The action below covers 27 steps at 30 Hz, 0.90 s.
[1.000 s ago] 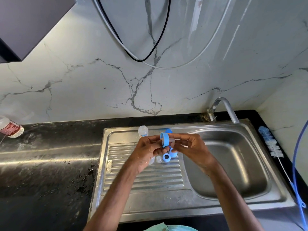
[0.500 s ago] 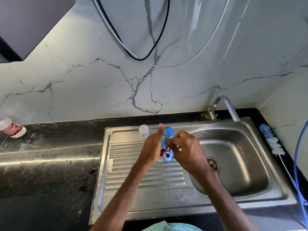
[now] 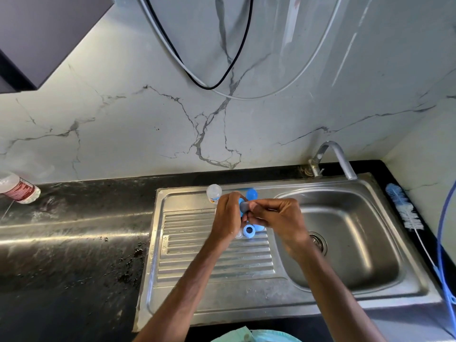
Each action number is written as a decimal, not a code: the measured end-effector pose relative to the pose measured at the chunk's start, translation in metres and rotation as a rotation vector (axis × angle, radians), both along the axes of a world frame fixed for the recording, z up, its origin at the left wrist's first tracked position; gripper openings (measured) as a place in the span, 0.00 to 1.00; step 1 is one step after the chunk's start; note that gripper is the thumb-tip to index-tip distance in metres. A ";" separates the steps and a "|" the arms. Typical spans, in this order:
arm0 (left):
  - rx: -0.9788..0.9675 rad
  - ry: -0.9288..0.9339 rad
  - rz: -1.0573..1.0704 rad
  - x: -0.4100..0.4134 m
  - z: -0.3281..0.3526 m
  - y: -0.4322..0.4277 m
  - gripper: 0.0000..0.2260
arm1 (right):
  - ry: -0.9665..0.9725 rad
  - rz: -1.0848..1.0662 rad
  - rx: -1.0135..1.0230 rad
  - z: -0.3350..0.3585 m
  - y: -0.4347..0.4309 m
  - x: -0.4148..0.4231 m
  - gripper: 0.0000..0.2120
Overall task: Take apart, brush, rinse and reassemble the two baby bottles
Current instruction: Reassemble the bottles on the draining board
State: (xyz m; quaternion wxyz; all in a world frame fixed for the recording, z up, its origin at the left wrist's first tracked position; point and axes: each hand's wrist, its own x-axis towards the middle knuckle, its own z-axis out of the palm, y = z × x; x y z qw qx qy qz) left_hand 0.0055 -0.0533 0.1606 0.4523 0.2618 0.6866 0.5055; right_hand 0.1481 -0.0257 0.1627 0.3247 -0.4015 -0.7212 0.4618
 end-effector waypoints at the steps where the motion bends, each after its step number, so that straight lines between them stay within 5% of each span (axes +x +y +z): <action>1: -0.011 -0.006 0.047 0.001 0.001 0.000 0.12 | 0.051 -0.063 0.092 -0.003 -0.002 -0.008 0.10; 4: -0.081 0.073 0.089 0.009 -0.004 0.002 0.14 | -0.078 -0.179 0.539 -0.012 -0.021 -0.018 0.17; 6: -0.077 0.066 0.111 0.012 -0.006 0.001 0.18 | -0.130 -0.180 0.662 -0.019 -0.023 -0.016 0.16; 8: -0.101 -0.022 0.124 0.013 -0.009 0.002 0.17 | -0.082 -0.211 0.596 -0.015 -0.018 -0.011 0.15; 13: -0.132 -0.148 0.089 0.011 -0.008 0.006 0.09 | 0.276 -0.240 -0.155 -0.003 -0.010 -0.012 0.07; 15: -0.135 -0.123 0.060 0.010 -0.008 0.006 0.10 | 0.300 -0.210 -0.298 -0.004 -0.005 -0.010 0.06; 21: -0.057 0.213 -0.007 0.002 -0.018 0.005 0.17 | 0.012 -0.029 -0.056 0.002 0.005 -0.012 0.15; 27: -0.029 0.088 -0.049 -0.002 -0.016 0.006 0.17 | 0.082 0.098 -0.101 0.013 0.025 -0.008 0.10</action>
